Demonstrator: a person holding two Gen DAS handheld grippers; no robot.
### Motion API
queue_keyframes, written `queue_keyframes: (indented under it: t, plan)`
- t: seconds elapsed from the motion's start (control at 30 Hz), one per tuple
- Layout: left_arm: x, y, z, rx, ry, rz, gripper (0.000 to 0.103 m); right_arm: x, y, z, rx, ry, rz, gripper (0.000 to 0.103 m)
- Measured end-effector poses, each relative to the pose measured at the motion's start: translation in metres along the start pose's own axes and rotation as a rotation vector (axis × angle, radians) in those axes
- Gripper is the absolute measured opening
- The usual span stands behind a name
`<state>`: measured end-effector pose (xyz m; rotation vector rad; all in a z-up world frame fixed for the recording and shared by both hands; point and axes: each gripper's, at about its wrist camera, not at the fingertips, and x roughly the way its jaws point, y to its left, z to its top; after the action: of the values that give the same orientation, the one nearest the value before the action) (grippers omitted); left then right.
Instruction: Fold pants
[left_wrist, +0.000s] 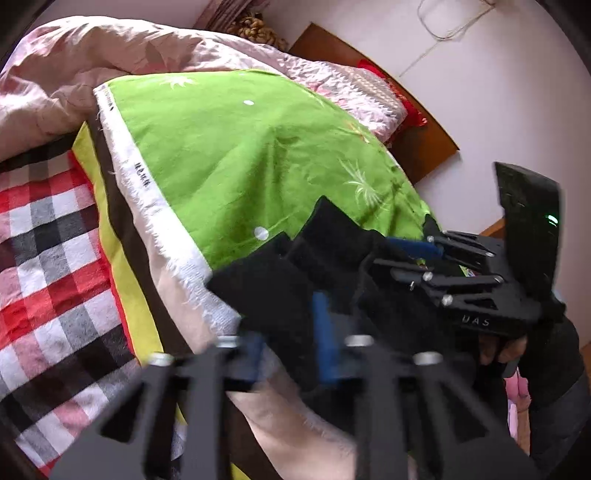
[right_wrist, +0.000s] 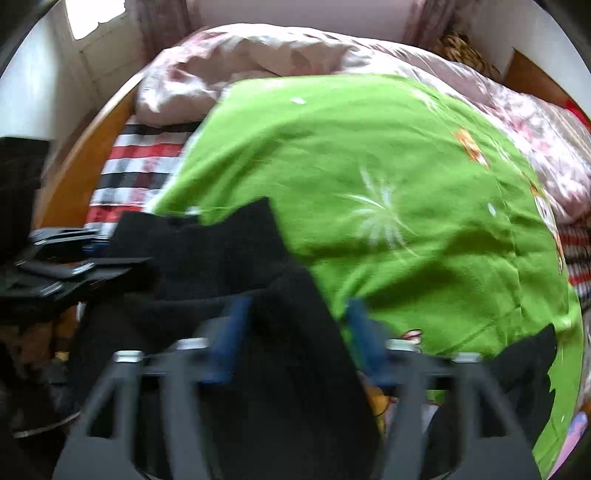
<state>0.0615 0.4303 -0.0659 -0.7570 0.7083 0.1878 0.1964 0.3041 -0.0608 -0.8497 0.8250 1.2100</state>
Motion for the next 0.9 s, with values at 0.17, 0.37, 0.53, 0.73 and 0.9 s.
queue_keyframes:
  t: [0.17, 0.37, 0.53, 0.73, 0.9]
  plan:
    - [-0.035, -0.038, 0.005, 0.151, -0.133, 0.005, 0.005, -0.034, 0.014, -0.003, -0.003, -0.091, -0.124, 0.014]
    - [-0.022, -0.060, 0.049, 0.191, -0.161, 0.037, 0.006, -0.049, -0.023, 0.018, 0.123, -0.152, -0.221, 0.014]
    - [0.052, -0.048, 0.062, 0.181, -0.027, 0.140, 0.009, 0.015, -0.046, 0.015, 0.188, -0.006, -0.268, 0.015]
    - [0.041, -0.030, 0.046, 0.130, -0.077, 0.335, 0.043, 0.003, -0.062, 0.008, 0.320, -0.056, -0.173, 0.024]
    - [-0.007, -0.024, 0.042, 0.042, -0.228, 0.486, 0.046, -0.037, -0.064, 0.017, 0.395, -0.188, -0.018, 0.077]
